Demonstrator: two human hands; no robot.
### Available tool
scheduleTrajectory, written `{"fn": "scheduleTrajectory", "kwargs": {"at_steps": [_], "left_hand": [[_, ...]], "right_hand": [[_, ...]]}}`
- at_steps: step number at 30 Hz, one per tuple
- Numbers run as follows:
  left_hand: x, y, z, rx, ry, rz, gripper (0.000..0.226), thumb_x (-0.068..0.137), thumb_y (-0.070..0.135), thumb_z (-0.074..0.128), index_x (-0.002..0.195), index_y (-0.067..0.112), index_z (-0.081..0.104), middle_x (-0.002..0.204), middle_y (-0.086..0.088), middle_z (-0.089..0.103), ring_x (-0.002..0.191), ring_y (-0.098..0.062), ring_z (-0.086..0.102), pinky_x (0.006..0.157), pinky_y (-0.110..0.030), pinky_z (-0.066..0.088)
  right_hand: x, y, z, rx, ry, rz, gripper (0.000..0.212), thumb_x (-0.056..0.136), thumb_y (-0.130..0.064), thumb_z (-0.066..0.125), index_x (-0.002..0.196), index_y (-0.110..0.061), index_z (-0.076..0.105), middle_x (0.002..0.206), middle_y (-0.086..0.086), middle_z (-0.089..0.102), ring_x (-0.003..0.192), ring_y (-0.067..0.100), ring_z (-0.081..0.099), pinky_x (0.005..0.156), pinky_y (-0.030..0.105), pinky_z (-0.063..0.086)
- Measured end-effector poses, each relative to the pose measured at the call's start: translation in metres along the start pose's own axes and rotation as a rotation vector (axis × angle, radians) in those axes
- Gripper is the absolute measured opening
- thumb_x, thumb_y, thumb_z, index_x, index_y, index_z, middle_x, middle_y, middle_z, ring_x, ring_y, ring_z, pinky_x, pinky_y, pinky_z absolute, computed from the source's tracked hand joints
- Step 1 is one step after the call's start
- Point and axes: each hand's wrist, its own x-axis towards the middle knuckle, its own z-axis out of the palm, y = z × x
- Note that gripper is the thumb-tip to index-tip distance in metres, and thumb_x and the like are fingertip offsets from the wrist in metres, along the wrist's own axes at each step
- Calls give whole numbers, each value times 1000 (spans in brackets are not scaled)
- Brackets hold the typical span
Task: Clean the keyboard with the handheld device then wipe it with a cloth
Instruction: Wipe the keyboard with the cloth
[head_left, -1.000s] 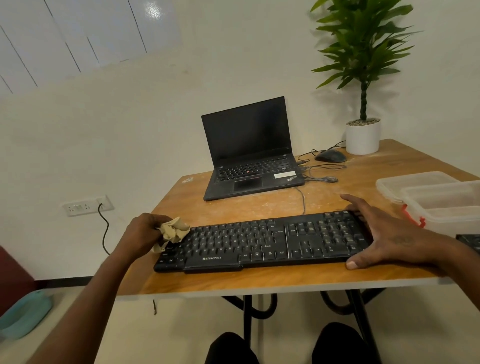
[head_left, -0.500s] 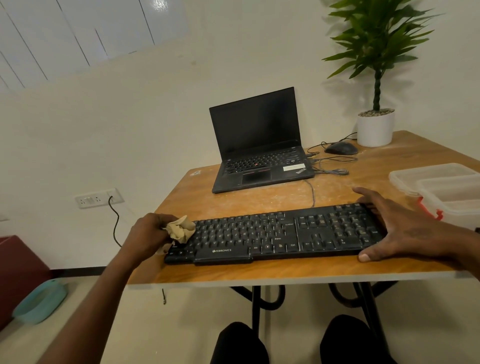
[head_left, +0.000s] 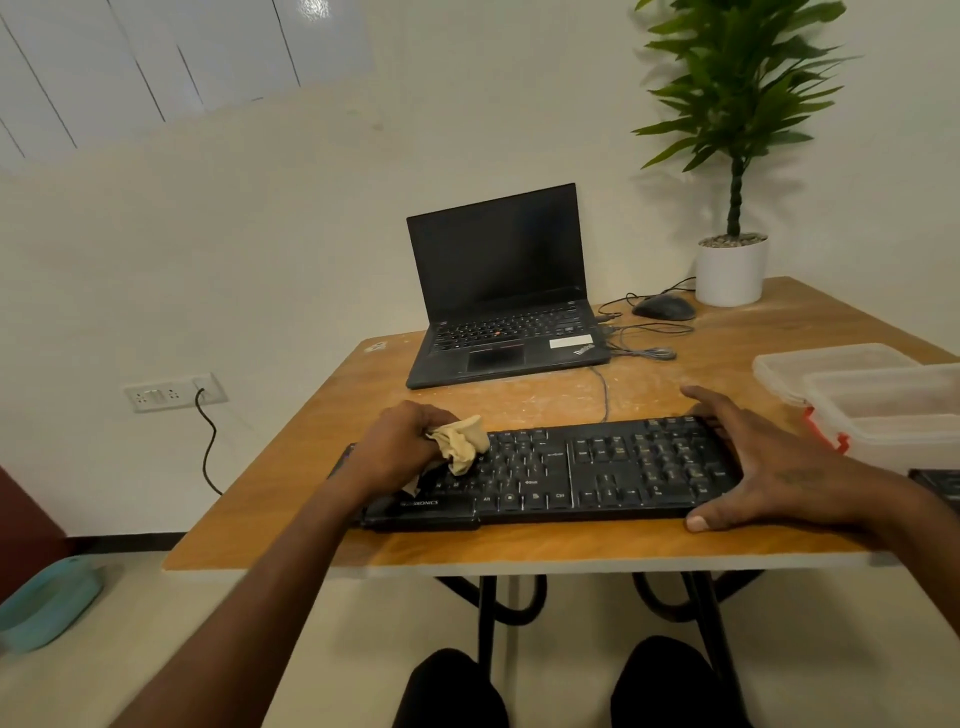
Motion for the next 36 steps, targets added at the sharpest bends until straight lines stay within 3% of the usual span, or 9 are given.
{"fn": "scheduleTrajectory", "kwargs": {"at_steps": [3, 9, 13, 16, 19, 22, 29, 36], "left_hand": [[9, 21, 11, 0, -25, 53, 26, 93, 8, 68, 115, 19, 78, 106, 5, 76, 95, -10, 67, 81, -29, 55], [19, 63, 38, -95, -104, 129, 25, 92, 11, 71, 115, 18, 77, 110, 4, 76, 98, -8, 67, 90, -35, 56], [28, 100, 64, -99, -102, 213, 24, 90, 12, 74, 112, 20, 78, 107, 5, 77, 94, -9, 69, 85, -37, 58], [36, 123, 80, -91, -85, 240, 26, 88, 12, 75, 112, 21, 79, 107, 3, 78, 94, -12, 69, 84, -38, 57], [43, 138, 89, -106, -73, 246, 27, 88, 12, 75, 113, 23, 78, 107, 3, 77, 95, -11, 68, 85, -37, 57], [48, 151, 98, -132, -75, 268, 28, 89, 13, 74, 114, 24, 78, 105, 4, 77, 92, -10, 68, 83, -36, 57], [55, 180, 118, -206, -66, 301, 34, 84, 10, 75, 115, 24, 78, 105, 3, 78, 90, -10, 69, 81, -32, 57], [53, 175, 100, -164, -195, 326, 32, 85, 5, 75, 113, 22, 79, 105, 3, 78, 89, -9, 71, 83, -39, 58]], "right_hand": [[-1, -1, -1, -8, -3, 2, 137, 50, -68, 92, 148, -62, -2, 153, -14, 29, 132, 9, 36, 111, 34, 36], [-2, -4, -1, -36, 0, 15, 136, 49, -71, 90, 148, -62, -4, 157, -13, 27, 134, 10, 35, 118, 46, 31], [-2, -4, -2, -25, 8, 12, 139, 51, -65, 92, 152, -56, -3, 157, -12, 27, 129, 7, 34, 104, 29, 37], [-2, -2, -2, -32, 17, 11, 139, 52, -64, 93, 152, -55, -3, 157, -10, 27, 128, 7, 35, 98, 24, 36], [-2, -2, -2, -36, 18, 21, 138, 52, -64, 92, 151, -57, -4, 158, -8, 28, 128, 9, 35, 100, 26, 37], [-2, -4, -2, -45, 21, 16, 139, 53, -65, 92, 152, -56, -5, 163, -8, 22, 142, 17, 31, 112, 35, 34], [-4, 0, -3, 61, 16, 26, 147, 46, -68, 92, 150, -59, -13, 168, -5, 13, 150, 21, 23, 118, 37, 29], [-2, -1, -3, -1, 27, -1, 145, 48, -69, 92, 149, -59, -13, 166, -3, 19, 148, 21, 26, 118, 41, 30]]}}
